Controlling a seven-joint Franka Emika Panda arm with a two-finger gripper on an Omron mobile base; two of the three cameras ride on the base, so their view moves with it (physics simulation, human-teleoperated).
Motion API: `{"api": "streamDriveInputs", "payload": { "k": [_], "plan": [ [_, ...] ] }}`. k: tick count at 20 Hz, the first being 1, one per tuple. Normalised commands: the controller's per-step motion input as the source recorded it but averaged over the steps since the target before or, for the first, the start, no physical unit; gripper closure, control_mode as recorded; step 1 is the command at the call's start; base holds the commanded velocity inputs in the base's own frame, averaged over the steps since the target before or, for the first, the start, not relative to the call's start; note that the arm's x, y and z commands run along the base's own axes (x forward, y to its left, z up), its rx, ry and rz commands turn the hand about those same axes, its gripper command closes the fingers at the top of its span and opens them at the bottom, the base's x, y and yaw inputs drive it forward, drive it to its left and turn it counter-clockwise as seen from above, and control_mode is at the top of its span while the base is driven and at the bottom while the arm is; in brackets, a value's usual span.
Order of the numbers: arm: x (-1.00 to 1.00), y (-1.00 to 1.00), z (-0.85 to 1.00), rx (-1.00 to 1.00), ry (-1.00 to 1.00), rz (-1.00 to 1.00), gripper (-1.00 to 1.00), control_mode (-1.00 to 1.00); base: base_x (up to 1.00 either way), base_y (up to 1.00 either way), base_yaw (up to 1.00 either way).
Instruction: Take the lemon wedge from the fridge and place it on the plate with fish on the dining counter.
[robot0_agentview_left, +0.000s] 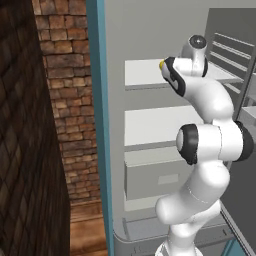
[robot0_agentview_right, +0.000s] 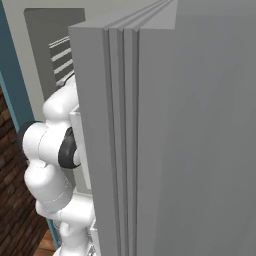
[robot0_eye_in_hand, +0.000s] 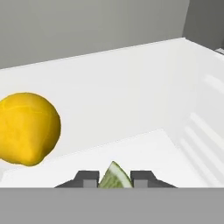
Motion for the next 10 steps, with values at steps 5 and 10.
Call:
{"api": "streamDriveInputs", "payload": {
  "k": [5,10],
  "plan": [
    [-0.24,0.0,0.06,0.0,-0.05,0.0,1.0,-1.0,0.0,0.0,0.0],
    [-0.5,0.03,0.26,0.0,-0.16,0.0,1.0,-1.0,0.0,0.0,0.0]
  ]
}}
